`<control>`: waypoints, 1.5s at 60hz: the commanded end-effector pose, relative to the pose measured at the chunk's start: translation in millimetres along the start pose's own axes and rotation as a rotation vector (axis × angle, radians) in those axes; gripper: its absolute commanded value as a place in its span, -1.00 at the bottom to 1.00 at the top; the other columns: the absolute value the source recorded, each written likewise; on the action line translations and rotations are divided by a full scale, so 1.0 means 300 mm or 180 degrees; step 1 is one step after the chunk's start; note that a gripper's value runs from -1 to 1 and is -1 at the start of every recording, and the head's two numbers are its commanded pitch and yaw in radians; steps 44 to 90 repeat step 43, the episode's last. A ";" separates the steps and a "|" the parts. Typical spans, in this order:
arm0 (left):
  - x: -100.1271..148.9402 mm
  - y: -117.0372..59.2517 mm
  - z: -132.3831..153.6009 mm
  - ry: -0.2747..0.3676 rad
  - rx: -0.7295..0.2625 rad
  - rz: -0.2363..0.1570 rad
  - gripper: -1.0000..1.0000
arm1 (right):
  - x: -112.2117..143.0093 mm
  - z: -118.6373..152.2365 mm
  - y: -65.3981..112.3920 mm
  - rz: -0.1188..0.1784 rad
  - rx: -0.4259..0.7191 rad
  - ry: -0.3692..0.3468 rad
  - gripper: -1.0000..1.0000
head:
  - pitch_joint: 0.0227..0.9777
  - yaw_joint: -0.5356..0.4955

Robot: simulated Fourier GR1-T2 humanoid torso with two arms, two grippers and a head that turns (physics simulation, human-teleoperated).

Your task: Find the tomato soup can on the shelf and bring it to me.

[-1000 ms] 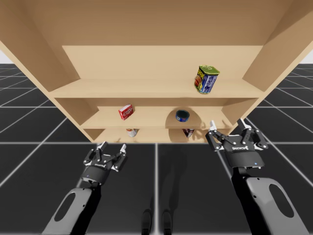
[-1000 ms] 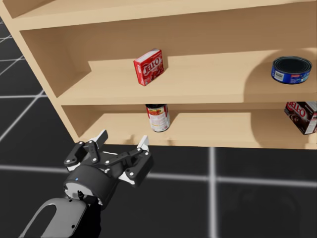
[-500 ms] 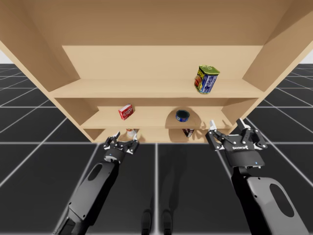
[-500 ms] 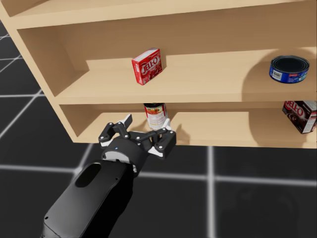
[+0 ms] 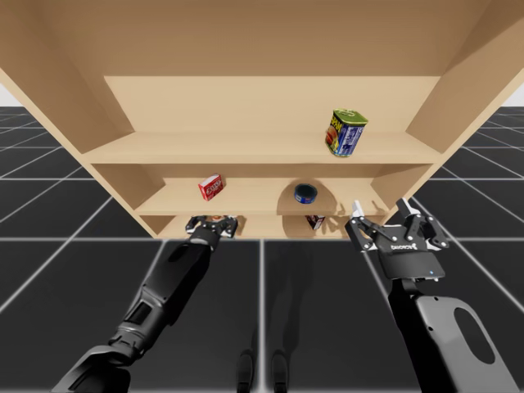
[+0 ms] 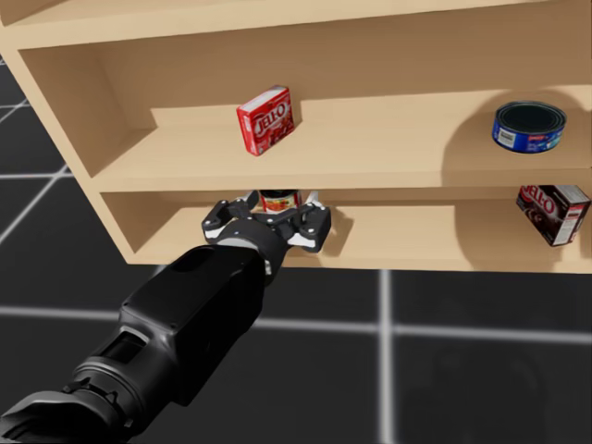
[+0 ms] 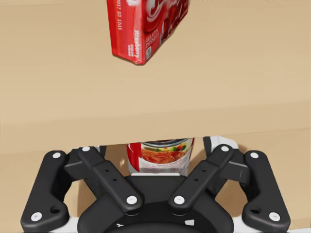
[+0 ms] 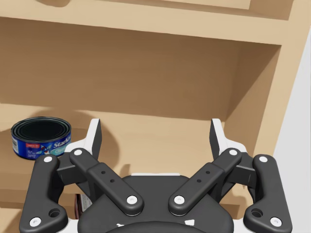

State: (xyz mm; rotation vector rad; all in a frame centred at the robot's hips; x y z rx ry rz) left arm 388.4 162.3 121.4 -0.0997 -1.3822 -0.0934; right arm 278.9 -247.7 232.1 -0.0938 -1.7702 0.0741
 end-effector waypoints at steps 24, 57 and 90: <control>0.055 0.000 0.149 0.0051 -0.0131 -0.0020 0.86 | -0.002 0.002 -0.008 -0.0019 -0.0019 0.0017 -1.00 | 0.51 0.41; 0.013 0.095 0.360 0.0297 -0.0121 -0.0073 0.89 | -0.009 -0.003 -0.001 0.0020 -0.0063 -0.0009 -1.00 | 0.46 0.39; 0.013 0.095 0.360 0.0297 -0.0121 -0.0073 0.89 | -0.009 -0.003 -0.001 0.0020 -0.0063 -0.0009 -1.00 | 0.46 0.39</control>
